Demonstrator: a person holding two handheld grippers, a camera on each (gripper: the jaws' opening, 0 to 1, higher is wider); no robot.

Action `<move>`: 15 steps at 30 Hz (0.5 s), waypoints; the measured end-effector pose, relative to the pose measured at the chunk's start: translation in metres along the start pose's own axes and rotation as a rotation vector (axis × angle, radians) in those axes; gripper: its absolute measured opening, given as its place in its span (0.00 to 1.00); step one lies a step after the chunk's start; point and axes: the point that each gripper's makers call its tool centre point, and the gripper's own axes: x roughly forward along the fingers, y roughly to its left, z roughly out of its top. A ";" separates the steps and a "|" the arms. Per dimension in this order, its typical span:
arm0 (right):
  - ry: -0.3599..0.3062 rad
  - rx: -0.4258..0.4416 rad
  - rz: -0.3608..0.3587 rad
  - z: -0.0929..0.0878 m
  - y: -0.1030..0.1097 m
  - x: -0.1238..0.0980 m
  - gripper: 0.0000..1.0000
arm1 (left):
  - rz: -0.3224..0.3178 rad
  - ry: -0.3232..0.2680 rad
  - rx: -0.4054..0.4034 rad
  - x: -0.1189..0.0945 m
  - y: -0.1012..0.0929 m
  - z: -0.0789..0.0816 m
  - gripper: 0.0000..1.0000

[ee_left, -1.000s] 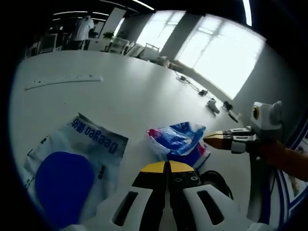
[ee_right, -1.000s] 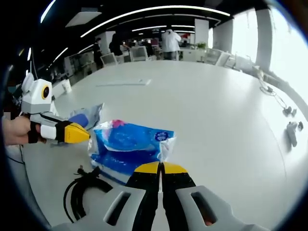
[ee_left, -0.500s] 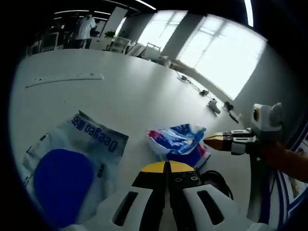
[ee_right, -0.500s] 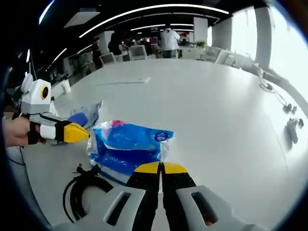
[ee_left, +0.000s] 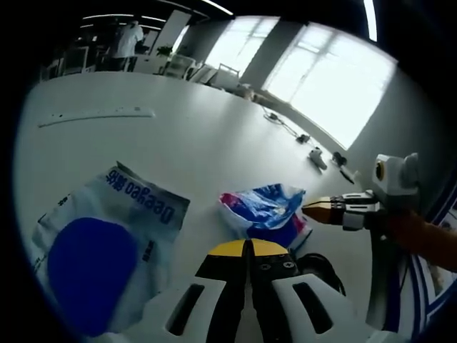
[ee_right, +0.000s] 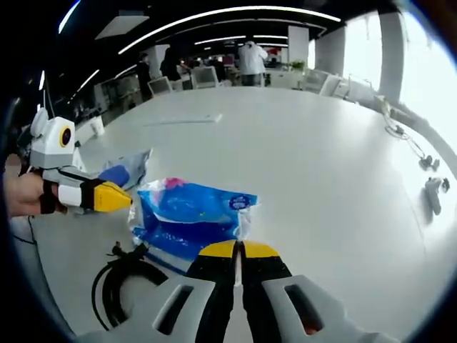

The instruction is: Arrange the tabletop items into an orderly group along one side of the table until the central work area is clear of visible clutter.

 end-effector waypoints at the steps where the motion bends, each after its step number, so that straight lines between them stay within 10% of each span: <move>1: -0.001 -0.004 -0.003 0.000 0.000 0.000 0.00 | -0.004 -0.002 -0.008 0.000 -0.001 0.000 0.00; 15: 0.010 -0.013 -0.002 -0.002 0.004 -0.005 0.07 | 0.007 0.009 0.022 -0.001 0.001 -0.003 0.07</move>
